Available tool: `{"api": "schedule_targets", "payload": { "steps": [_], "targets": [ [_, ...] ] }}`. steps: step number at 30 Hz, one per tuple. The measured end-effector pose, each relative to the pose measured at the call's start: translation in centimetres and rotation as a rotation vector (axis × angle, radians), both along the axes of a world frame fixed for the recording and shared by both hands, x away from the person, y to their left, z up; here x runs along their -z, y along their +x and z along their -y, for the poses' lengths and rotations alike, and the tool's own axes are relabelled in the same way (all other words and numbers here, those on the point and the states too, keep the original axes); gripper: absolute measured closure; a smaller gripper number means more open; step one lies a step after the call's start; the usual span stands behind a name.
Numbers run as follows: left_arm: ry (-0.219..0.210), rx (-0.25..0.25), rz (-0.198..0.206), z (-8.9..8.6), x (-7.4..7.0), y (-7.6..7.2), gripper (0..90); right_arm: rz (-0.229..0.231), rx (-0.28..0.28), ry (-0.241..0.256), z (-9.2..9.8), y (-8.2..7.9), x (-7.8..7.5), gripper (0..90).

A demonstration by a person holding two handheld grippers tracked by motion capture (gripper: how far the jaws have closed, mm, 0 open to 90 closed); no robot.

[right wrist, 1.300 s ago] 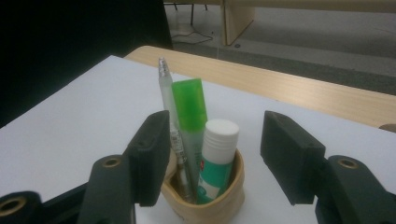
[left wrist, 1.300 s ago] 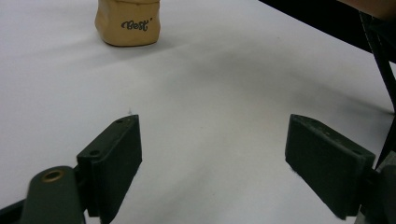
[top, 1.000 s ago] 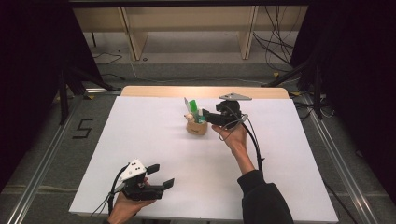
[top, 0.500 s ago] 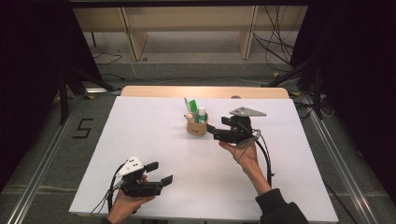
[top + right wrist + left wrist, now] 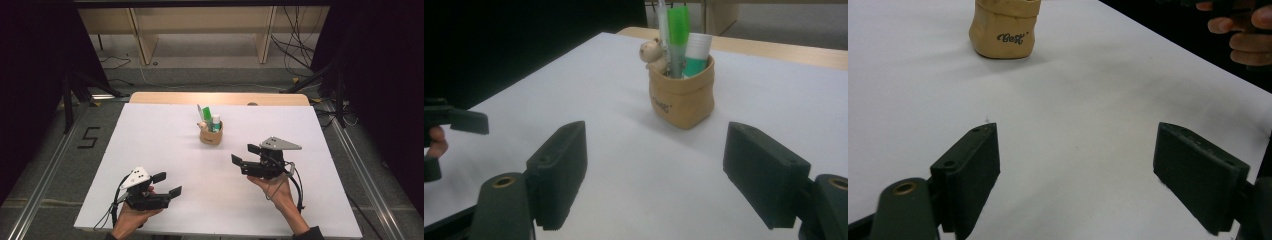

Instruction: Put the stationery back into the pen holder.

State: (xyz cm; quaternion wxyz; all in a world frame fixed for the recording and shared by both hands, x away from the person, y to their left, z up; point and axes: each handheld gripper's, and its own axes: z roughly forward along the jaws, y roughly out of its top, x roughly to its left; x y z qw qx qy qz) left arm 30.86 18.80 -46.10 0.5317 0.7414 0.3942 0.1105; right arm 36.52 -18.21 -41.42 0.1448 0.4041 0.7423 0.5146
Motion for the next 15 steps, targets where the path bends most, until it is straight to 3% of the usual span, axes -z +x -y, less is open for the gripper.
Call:
{"api": "schedule_targets", "payload": {
  "steps": [15],
  "targets": [
    [0.011,0.013,0.006,0.0,0.0,-0.2,18.5,0.020,-0.006,0.057,3.5,-4.5,1.9,24.6]
  ]
}}
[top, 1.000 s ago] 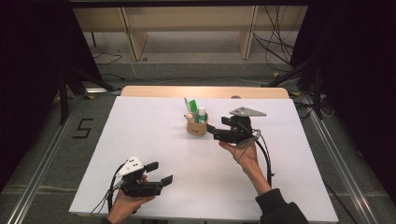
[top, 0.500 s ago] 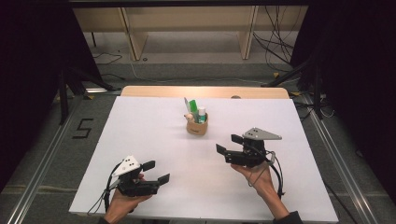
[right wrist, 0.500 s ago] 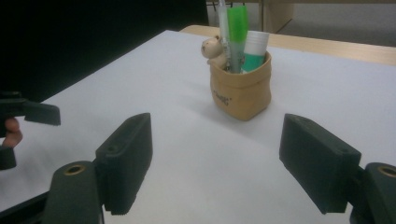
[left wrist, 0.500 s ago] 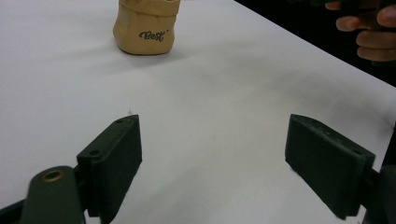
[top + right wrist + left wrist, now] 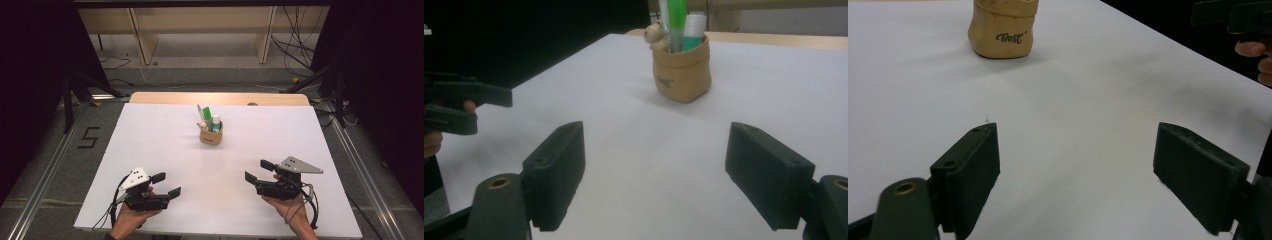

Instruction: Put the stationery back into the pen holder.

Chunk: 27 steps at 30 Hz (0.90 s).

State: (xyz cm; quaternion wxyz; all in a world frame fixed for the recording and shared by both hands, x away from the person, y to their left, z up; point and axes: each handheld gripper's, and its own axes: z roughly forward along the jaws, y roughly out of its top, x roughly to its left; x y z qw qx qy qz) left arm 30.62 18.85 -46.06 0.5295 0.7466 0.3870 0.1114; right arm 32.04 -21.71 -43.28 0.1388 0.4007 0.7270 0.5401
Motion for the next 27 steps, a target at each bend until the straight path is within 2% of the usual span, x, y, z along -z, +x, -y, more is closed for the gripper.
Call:
{"api": "schedule_targets", "payload": {
  "steps": [7,14,18,27],
  "targets": [
    [-0.002,0.006,-0.005,0.0,0.1,-0.1,18.5,0.002,-0.028,-0.019,0.1,-1.4,1.0,23.4],
    [0.008,0.028,-0.004,0.4,0.2,-0.4,18.5,0.026,-0.015,-0.025,0.9,-2.9,1.3,22.3],
    [-0.001,0.024,-0.004,0.2,0.1,-0.5,18.5,0.021,-0.018,-0.008,1.3,-3.3,1.3,21.2],
    [0.000,0.025,0.002,0.1,0.2,-0.5,18.4,0.016,-0.020,-0.024,1.3,-3.4,1.8,20.6]
  ]
}}
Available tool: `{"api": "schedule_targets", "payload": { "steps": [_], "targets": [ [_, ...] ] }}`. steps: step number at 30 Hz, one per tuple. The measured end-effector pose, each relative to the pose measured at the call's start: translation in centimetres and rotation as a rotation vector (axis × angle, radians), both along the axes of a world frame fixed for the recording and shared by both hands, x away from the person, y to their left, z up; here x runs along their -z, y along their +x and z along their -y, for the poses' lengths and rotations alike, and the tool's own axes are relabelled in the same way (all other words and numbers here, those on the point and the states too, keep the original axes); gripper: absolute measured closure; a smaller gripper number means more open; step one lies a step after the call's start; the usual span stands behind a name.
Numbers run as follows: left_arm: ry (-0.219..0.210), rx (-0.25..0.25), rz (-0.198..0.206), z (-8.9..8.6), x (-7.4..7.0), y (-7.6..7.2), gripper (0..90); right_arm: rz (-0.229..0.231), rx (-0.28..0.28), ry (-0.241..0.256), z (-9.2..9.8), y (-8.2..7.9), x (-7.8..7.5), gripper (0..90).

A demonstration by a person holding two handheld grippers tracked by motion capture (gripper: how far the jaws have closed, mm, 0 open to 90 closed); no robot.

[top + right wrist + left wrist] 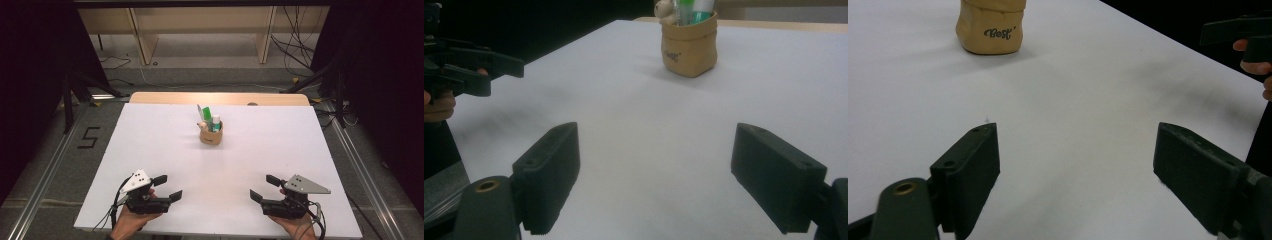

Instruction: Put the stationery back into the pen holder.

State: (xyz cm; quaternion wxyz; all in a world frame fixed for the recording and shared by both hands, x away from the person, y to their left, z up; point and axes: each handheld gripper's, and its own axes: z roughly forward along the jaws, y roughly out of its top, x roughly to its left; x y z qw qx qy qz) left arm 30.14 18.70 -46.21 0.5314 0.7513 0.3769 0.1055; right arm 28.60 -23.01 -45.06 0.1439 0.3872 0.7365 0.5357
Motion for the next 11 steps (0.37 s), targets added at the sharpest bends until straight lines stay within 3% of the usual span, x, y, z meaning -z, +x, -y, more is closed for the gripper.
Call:
{"api": "schedule_targets", "payload": {
  "steps": [11],
  "targets": [
    [0.001,-0.001,-0.004,-0.11,0.13,0.06,18.3,0.016,0.021,0.011,0.42,0.31,-0.02,18.8]
  ]
}}
